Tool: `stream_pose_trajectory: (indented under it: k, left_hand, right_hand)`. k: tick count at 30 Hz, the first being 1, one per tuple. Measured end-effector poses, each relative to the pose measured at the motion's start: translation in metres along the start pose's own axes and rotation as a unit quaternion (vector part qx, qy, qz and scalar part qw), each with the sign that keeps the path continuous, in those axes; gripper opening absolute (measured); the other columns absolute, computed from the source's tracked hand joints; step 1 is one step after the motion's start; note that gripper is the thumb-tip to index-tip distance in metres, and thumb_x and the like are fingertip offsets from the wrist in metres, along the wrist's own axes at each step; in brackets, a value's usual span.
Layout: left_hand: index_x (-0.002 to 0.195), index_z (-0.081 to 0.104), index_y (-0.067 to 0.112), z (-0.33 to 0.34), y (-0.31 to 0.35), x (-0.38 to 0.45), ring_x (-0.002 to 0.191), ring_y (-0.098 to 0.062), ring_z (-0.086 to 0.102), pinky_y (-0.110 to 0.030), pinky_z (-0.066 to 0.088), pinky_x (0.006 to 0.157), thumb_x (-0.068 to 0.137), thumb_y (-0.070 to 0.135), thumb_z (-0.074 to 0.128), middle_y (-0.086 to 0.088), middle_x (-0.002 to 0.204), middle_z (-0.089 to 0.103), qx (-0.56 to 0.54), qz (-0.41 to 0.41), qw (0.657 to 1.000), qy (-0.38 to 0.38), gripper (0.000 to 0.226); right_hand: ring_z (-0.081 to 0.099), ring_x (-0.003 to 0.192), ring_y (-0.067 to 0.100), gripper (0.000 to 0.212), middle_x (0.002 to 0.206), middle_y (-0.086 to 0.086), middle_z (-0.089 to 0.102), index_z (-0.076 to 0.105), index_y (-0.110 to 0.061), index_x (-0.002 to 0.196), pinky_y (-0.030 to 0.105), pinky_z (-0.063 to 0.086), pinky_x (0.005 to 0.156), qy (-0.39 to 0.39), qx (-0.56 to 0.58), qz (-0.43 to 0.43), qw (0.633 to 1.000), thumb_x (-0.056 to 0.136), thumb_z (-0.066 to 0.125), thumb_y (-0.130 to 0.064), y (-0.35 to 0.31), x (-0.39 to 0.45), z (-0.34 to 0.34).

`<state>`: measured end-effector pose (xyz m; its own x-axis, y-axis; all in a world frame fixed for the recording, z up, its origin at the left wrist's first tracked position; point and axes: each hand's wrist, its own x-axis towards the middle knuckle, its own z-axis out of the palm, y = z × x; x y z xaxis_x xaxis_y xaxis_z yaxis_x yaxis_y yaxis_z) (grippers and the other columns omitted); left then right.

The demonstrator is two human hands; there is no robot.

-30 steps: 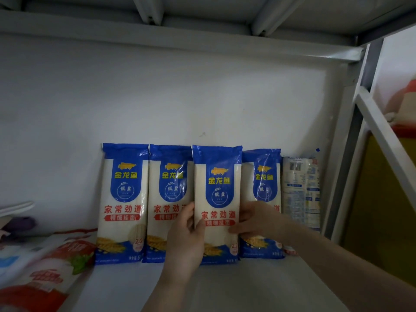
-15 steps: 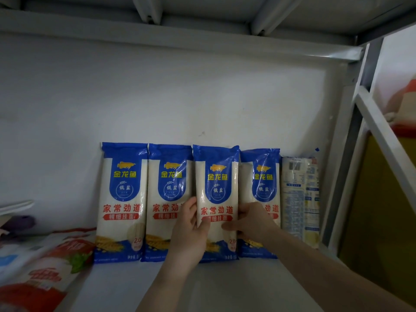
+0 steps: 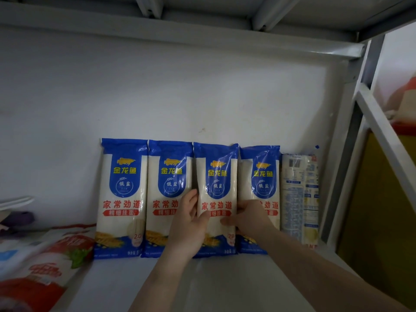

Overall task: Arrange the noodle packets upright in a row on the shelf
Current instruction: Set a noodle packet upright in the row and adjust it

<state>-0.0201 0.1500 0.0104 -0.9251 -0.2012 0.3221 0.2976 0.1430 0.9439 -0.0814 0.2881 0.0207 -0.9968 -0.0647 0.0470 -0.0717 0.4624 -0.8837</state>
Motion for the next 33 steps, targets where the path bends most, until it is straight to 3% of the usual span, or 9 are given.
stream_pose_trajectory:
  k: [4, 6, 8, 13, 17, 21, 25, 28, 33]
  left_hand:
    - [0.132, 0.046, 0.025, 0.007, -0.002, -0.009, 0.109, 0.004, 0.051, -0.011, 0.040, 0.088, 0.093, 0.011, 0.055, 0.024, 0.114, 0.051, 0.099, 0.050, 0.989, 0.100, 0.043]
    - [0.130, 0.047, 0.026, 0.011, -0.002, -0.011, 0.114, 0.000, 0.046, -0.017, 0.038, 0.095, 0.093, 0.012, 0.054, 0.018, 0.121, 0.048, 0.135, 0.054, 0.984, 0.103, 0.040]
    - [0.129, 0.048, 0.023, 0.014, -0.002, -0.009, 0.112, 0.000, 0.043, -0.017, 0.037, 0.094, 0.094, 0.013, 0.053, 0.013, 0.125, 0.049, 0.141, 0.030, 0.986, 0.087, 0.037]
    - [0.133, 0.045, 0.019, 0.009, 0.010, 0.003, 0.121, -0.009, 0.049, -0.021, 0.044, 0.095, 0.093, 0.016, 0.055, 0.003, 0.136, 0.050, 0.131, 0.028, 0.989, 0.059, 0.041]
    - [0.135, 0.041, 0.016, 0.005, 0.037, 0.034, 0.073, 0.010, 0.047, 0.000, 0.039, 0.049, 0.093, 0.018, 0.056, 0.004, 0.129, 0.052, 0.136, 0.051, 0.987, 0.073, 0.045]
    - [0.127, 0.046, 0.014, 0.005, 0.057, 0.062, 0.065, 0.005, 0.049, -0.006, 0.041, 0.042, 0.089, 0.018, 0.063, 0.006, 0.108, 0.057, 0.087, 0.037, 0.989, 0.110, 0.042]
    - [0.123, 0.052, 0.011, -0.005, 0.069, 0.077, 0.078, -0.001, 0.054, -0.012, 0.036, 0.056, 0.083, 0.020, 0.070, 0.010, 0.102, 0.059, 0.077, 0.018, 0.992, 0.102, 0.045]
    - [0.119, 0.058, 0.012, -0.016, 0.074, 0.081, 0.098, -0.013, 0.063, -0.023, 0.048, 0.079, 0.077, 0.020, 0.074, 0.003, 0.110, 0.068, 0.079, 0.010, 0.995, 0.051, 0.045]
    - [0.091, 0.072, 0.019, -0.031, 0.082, 0.088, 0.092, -0.016, 0.069, -0.036, 0.052, 0.092, 0.079, 0.022, 0.073, 0.001, 0.093, 0.075, 0.079, 0.001, 0.997, -0.006, 0.013]
  right_hand:
    - [0.065, 0.083, 0.016, 0.019, 0.086, 0.001, 0.066, 0.062, -0.010, 0.087, 0.026, 0.053, 0.067, -0.003, -0.105, -0.008, 0.994, 0.078, 0.076, -0.019, -0.019, -0.004, -0.006]
    - [0.057, 0.062, 0.009, 0.020, 0.070, -0.003, 0.057, 0.054, -0.014, 0.077, 0.018, 0.044, 0.049, 0.016, -0.156, -0.037, 0.987, 0.083, 0.071, -0.024, -0.037, -0.005, -0.015]
    - [0.049, 0.049, 0.006, 0.020, 0.064, -0.003, 0.055, 0.056, -0.011, 0.084, 0.016, 0.037, 0.041, 0.070, -0.172, -0.081, 0.979, 0.085, 0.067, -0.028, -0.054, 0.000, -0.026]
    - [0.042, 0.048, 0.011, 0.034, 0.062, 0.002, 0.050, 0.054, -0.006, 0.086, 0.021, 0.033, 0.044, 0.084, -0.109, -0.081, 0.987, 0.085, 0.067, -0.037, -0.086, 0.015, -0.035]
    - [0.046, 0.055, 0.010, 0.029, 0.070, 0.002, 0.053, 0.056, -0.006, 0.096, 0.021, 0.035, 0.047, 0.092, -0.019, -0.056, 0.994, 0.086, 0.067, -0.030, -0.096, 0.027, -0.032]
    - [0.057, 0.061, 0.012, 0.028, 0.077, 0.004, 0.062, 0.060, -0.004, 0.097, 0.023, 0.045, 0.052, 0.087, 0.092, -0.031, 0.991, 0.082, 0.073, -0.023, -0.098, 0.028, -0.034]
    - [0.072, 0.083, 0.024, 0.030, 0.094, 0.010, 0.073, 0.064, -0.004, 0.101, 0.039, 0.059, 0.081, 0.034, 0.146, -0.023, 0.988, 0.077, 0.077, -0.014, -0.094, 0.029, -0.048]
    - [0.073, 0.086, 0.025, 0.033, 0.099, 0.013, 0.074, 0.064, -0.001, 0.108, 0.036, 0.060, 0.076, -0.029, 0.194, -0.027, 0.980, 0.077, 0.075, -0.007, -0.092, 0.028, -0.060]
    - [0.073, 0.083, 0.022, 0.021, 0.096, 0.011, 0.075, 0.069, -0.004, 0.099, 0.031, 0.060, 0.073, -0.057, 0.207, -0.073, 0.974, 0.079, 0.073, -0.006, -0.090, 0.031, -0.068]
